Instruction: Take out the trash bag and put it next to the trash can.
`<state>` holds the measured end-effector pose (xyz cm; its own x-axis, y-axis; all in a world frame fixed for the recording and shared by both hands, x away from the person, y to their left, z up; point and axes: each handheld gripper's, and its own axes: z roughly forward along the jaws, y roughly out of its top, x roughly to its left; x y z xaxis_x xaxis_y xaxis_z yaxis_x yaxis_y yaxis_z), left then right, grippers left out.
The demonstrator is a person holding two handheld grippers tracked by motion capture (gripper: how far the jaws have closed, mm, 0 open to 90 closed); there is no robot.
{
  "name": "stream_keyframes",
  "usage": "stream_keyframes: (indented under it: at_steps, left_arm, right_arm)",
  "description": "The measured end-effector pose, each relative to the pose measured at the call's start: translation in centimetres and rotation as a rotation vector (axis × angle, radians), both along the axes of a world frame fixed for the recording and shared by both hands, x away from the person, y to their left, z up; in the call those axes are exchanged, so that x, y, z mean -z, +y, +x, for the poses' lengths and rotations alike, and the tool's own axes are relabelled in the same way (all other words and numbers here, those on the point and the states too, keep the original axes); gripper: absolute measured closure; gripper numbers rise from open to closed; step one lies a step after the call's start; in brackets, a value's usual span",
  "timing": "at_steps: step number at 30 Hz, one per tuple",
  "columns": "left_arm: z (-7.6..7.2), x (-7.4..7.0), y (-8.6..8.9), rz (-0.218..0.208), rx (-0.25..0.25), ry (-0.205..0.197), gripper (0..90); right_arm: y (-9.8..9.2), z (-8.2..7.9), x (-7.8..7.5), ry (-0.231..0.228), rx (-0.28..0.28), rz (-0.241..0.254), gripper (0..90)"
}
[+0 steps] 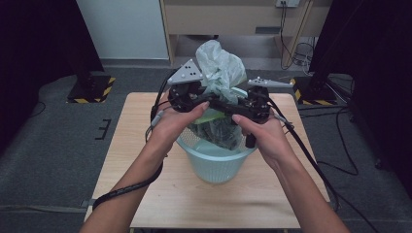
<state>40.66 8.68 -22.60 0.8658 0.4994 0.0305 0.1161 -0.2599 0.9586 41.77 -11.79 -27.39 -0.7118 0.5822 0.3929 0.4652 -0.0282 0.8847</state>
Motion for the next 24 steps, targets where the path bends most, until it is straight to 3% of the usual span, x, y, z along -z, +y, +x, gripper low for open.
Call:
stream_keyframes:
  at_steps: [6, 9, 11, 13, 16, 18, 20, 22, 24]
  left_arm:
    - [0.0, 0.4, 0.5, -0.003, -0.005, -0.009, 87.2]
    - [-0.1, 0.6, 0.7, -0.008, -0.005, -0.007, 80.7]
    - [-0.2, 0.7, 0.9, 0.006, -0.023, -0.021, 73.2]
    - [-0.2, 0.8, 1.1, 0.020, -0.048, -0.026, 58.6]
    - [-0.3, 1.0, 1.4, 0.042, -0.057, -0.041, 47.7]
    - [-0.3, 1.2, 1.7, 0.032, -0.060, -0.042, 36.1]
    - [-0.4, 1.5, 1.8, 0.042, -0.048, -0.045, 30.2]
    - [-0.3, 1.8, 1.7, 0.077, -0.057, -0.045, 23.7]
    - [-0.1, 2.2, 1.6, 0.086, -0.064, -0.053, 21.9]
  right_arm:
    - [-0.1, 0.4, 0.3, 0.021, -0.034, 0.039, 78.2]
    - [-0.1, 0.5, 0.4, 0.042, -0.035, 0.057, 85.8]
    - [-0.1, 0.6, 0.4, 0.051, -0.038, 0.066, 87.0]
    - [-0.3, 0.8, 0.3, 0.055, -0.034, 0.072, 87.3]
    - [-0.6, 0.9, 0.1, 0.062, -0.034, 0.082, 87.6]
    - [-0.8, 0.9, -0.1, 0.062, -0.027, 0.085, 87.7]
    - [-1.2, 1.1, -0.2, 0.064, -0.021, 0.096, 87.7]
    - [-1.4, 1.2, -0.4, 0.067, -0.031, 0.112, 87.7]
    - [-1.4, 1.2, -0.6, 0.069, -0.037, 0.127, 87.7]
